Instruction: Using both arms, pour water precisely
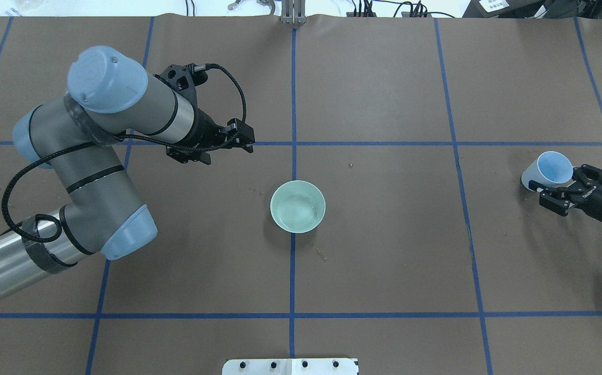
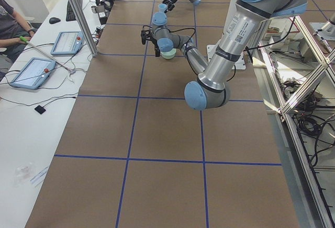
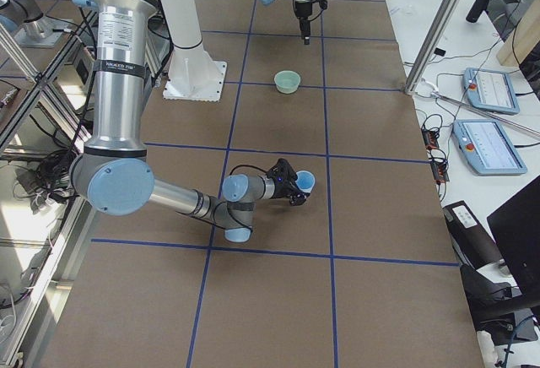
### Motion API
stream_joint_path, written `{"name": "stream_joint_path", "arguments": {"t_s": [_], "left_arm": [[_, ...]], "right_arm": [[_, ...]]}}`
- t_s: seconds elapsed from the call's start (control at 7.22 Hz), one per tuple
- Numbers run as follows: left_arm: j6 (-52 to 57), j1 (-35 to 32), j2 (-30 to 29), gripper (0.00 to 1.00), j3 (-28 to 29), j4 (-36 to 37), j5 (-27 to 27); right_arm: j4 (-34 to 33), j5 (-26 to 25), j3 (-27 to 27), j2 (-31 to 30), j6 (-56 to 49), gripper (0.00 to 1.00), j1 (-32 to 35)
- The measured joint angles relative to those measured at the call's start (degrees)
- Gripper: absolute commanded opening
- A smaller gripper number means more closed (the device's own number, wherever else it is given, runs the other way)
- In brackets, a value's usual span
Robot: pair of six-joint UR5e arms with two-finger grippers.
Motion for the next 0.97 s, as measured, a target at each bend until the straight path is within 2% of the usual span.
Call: {"name": "stream_joint_path", "arguments": {"t_s": [0.55,0.69,0.83,0.97], "left_arm": [[0.0,0.0,0.0,0.99,0.0,0.0,0.0],[0.0,0.0,0.0,0.99,0.0,0.0,0.0],[0.1,0.0,0.0,0.99,0.0,0.0,0.0],[0.0,0.0,0.0,0.99,0.0,0.0,0.0]], "right_arm": [[-0.1,-0.2,-0.2,0.6,0.5,0.79,0.1],[-0.1,-0.3,-0.3,0.7,0.6,0.64,0.1],[-0.1,-0.4,-0.4,0.8,0.7,0.39,0.1],[-0.1,-0.4,-0.5,0.8,0.7,0.26,0.1]]}}
